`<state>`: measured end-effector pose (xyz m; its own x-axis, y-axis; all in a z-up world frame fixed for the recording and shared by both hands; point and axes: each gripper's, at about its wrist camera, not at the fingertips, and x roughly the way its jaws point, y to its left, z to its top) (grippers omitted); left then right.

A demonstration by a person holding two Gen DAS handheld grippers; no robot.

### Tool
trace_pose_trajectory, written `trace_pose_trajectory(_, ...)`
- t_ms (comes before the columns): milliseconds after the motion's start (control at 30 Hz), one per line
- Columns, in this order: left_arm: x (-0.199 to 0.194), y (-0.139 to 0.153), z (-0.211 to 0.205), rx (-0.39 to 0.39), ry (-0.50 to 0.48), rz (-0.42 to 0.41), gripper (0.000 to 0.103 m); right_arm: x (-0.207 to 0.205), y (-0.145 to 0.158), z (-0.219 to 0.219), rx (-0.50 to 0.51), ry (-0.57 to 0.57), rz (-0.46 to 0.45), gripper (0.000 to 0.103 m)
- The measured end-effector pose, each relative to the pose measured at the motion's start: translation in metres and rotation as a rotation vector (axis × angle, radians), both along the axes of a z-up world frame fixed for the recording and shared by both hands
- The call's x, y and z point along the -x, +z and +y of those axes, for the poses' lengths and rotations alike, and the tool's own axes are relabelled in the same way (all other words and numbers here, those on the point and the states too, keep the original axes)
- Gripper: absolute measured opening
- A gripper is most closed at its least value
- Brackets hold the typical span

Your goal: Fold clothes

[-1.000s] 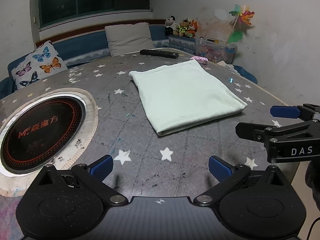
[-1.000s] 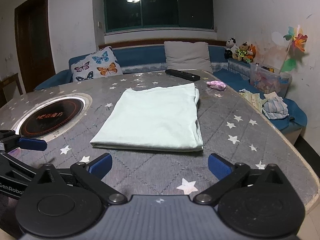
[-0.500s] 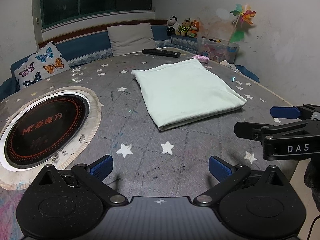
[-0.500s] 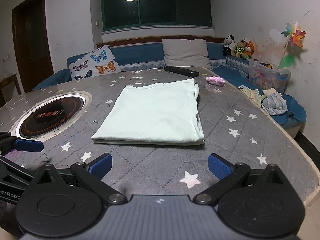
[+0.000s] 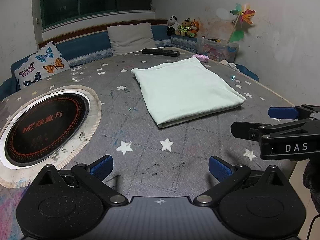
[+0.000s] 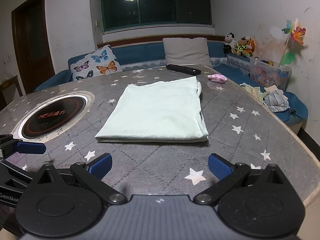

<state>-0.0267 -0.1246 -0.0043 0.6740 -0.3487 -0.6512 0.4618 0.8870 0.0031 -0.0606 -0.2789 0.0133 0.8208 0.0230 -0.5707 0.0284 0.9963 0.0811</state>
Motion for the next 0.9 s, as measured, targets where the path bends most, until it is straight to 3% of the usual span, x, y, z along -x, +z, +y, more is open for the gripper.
trace_pose_trajectory(900, -0.0002, 0.001, -0.0031, -0.012, -0.012, -0.01, 0.103, -0.0045, -0.0042, 0.0009, -0.019, 0.004, 0.015, 0.103)
